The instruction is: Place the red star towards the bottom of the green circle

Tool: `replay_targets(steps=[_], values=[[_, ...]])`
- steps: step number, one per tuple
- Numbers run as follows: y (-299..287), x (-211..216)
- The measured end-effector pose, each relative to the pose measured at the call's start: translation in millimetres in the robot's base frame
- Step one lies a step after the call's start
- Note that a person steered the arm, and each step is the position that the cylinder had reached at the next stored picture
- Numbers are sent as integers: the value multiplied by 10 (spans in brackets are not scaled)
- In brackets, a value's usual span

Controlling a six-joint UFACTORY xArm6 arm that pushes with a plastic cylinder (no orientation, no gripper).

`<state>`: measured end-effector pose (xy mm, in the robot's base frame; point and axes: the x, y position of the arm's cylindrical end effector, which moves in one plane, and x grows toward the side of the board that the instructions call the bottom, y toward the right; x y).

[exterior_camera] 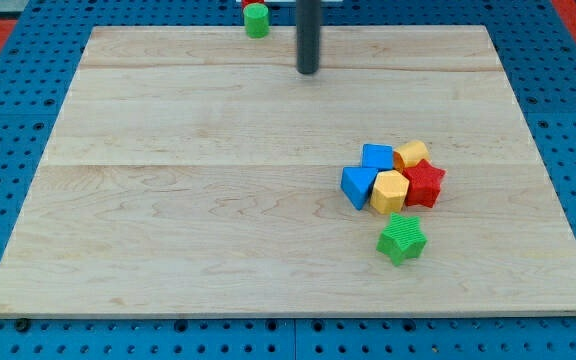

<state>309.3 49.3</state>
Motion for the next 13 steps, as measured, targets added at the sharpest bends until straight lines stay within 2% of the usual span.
replay_targets(steps=[2,3,4,6,7,8,9,11,13], values=[[1519,998],[1814,1469],[1559,1862],[1375,1755],[1167,1589],[695,1576],[584,1570],[584,1594],[577,1804]])
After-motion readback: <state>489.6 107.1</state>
